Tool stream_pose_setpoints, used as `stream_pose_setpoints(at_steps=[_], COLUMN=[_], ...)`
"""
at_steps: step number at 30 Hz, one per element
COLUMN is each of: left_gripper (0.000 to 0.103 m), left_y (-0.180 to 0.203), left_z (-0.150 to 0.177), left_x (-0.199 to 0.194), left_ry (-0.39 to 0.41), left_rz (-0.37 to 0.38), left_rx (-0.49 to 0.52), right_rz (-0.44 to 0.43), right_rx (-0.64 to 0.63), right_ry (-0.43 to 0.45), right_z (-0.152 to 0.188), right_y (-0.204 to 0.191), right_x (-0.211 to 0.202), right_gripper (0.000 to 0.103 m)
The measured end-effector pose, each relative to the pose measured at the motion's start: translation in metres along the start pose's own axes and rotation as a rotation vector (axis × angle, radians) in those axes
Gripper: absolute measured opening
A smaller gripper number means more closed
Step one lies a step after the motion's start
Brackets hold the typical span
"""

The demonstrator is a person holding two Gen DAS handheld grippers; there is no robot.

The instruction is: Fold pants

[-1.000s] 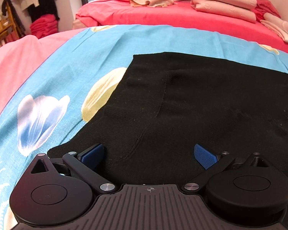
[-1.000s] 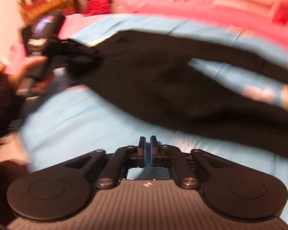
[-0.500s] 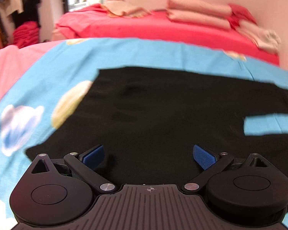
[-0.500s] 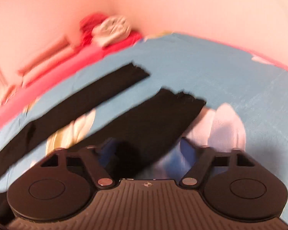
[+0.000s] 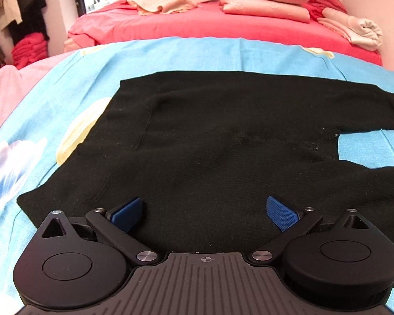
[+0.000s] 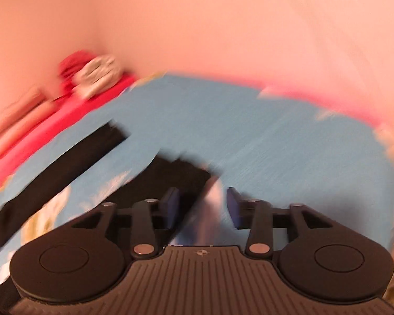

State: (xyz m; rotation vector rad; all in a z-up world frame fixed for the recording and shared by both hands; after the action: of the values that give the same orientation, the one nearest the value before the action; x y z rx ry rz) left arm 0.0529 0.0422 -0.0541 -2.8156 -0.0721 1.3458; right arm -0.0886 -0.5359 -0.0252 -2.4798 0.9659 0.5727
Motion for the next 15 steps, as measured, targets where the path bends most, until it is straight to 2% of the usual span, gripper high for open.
stream_pose_setpoints(at_steps=[1,3,4,5,7,10,12,15], left_gripper=[0.103,0.103,0.103,0.103,0.103,0.103,0.103,0.103], left_y=[0.000,-0.001,0.000,0.001,0.008,0.018,0.023,0.027], left_z=[-0.001,-0.002,-0.005,-0.005,-0.007,-0.007,-0.005,0.000], left_x=[-0.002,-0.007,-0.010,-0.014,-0.024,-0.029,-0.025,-0.017], left_ry=[-0.003,-0.003,0.004,0.013,0.036,0.052,0.041,0.015], left_rz=[-0.001,-0.006,-0.001,0.008,0.028,0.046,0.041,0.044], left_rx=[-0.002,-0.017,-0.023,-0.027,-0.019,0.026,0.047,0.056], right_rz=[-0.028,-0.165,-0.251,-0.351,-0.573,-0.783,-0.825,-0.760], right_rx=[-0.066,-0.225,-0.309,-0.397,-0.601,-0.871,-1.023,-1.153], right_ry=[0.032,0.045,0.033,0.007,-0.088,-0.212,-0.214,-0.162], right_z=[0.000,0.011,0.018,0.030,0.063,0.119,0.146,0.164], right_y=[-0.014,-0.055,-0.079,-0.103,-0.152,-0.202,-0.221,-0.236], right_x=[-0.010,-0.037,-0.047,-0.057,-0.079,-0.110,-0.121,-0.119], right_gripper=[0.048,0.056,0.068,0.074,0.075,0.073,0.071,0.069])
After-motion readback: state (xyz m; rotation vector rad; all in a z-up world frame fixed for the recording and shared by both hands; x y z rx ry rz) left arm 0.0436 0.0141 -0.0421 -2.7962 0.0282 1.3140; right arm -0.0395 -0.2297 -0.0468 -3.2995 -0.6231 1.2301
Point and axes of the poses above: each gripper's, at about its wrist camera, not at the fingertips, and x roughly the way its jaws point, y to its right, z to its underside, the point moved 5 cm from there along x, roughly the way its jaws point, and after that the axes turned 1 degree about -z, right-handed, at the moved point
